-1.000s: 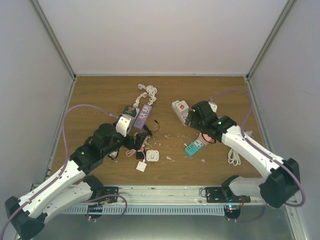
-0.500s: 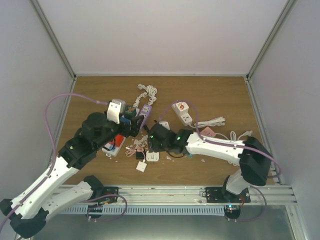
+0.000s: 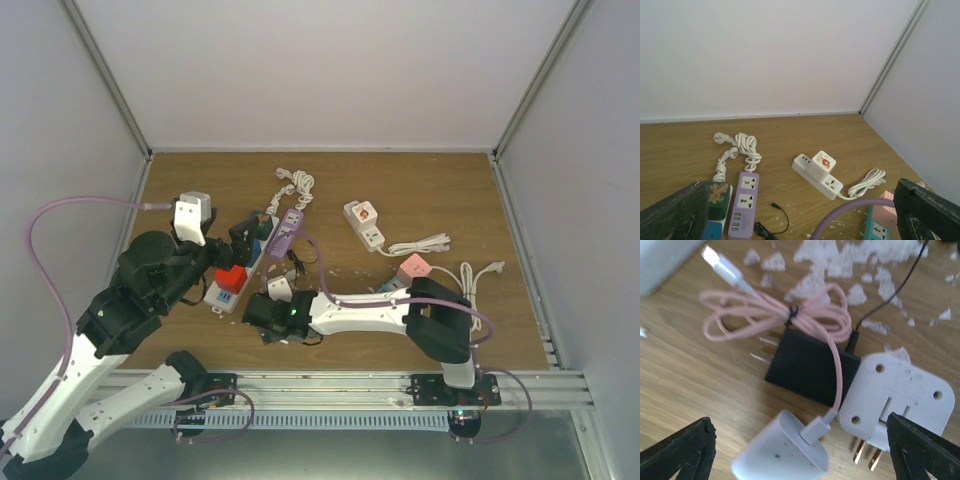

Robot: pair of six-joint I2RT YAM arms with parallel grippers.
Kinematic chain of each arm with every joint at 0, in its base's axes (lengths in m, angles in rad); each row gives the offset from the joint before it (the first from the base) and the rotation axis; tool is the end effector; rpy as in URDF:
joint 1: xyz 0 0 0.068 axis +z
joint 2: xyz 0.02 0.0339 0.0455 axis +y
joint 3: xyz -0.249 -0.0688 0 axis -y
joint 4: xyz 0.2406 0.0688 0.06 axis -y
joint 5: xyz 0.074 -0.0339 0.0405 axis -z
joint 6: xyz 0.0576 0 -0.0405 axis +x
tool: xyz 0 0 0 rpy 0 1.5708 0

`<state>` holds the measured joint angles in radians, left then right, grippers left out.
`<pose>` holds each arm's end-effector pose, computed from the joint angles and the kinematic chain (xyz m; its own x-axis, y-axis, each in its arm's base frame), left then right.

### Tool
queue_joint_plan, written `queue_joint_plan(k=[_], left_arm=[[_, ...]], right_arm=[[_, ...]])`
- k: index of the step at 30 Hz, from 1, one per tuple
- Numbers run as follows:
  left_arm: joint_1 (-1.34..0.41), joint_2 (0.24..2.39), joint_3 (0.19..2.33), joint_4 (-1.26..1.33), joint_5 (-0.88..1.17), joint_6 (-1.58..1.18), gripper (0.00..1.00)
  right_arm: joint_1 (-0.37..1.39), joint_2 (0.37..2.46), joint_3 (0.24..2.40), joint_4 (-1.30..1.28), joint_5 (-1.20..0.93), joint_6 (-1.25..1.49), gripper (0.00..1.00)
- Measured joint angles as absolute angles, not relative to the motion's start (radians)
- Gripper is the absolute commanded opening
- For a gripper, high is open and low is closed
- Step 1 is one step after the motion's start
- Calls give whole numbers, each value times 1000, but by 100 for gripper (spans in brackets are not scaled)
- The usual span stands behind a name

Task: Insert the plug

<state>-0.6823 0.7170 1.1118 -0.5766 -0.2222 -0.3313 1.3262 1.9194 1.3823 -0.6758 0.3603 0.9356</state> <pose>0.1317 -0.0906 0.4015 -0.2780 -0.1829 -0.9430 0.3769 0.8822 -0.2822 0.1135 0.3708 0.1562 -0.8414 -0.2603 -0.4737 -0.3384 0.9371 0.0861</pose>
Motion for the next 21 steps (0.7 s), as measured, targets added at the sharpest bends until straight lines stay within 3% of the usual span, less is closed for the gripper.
queue_joint_plan(k=[21], left_arm=[[-682,685,1039,-610,-218,-385,99]], right_arm=[[1341,1868,1211,-730,318,972,54]])
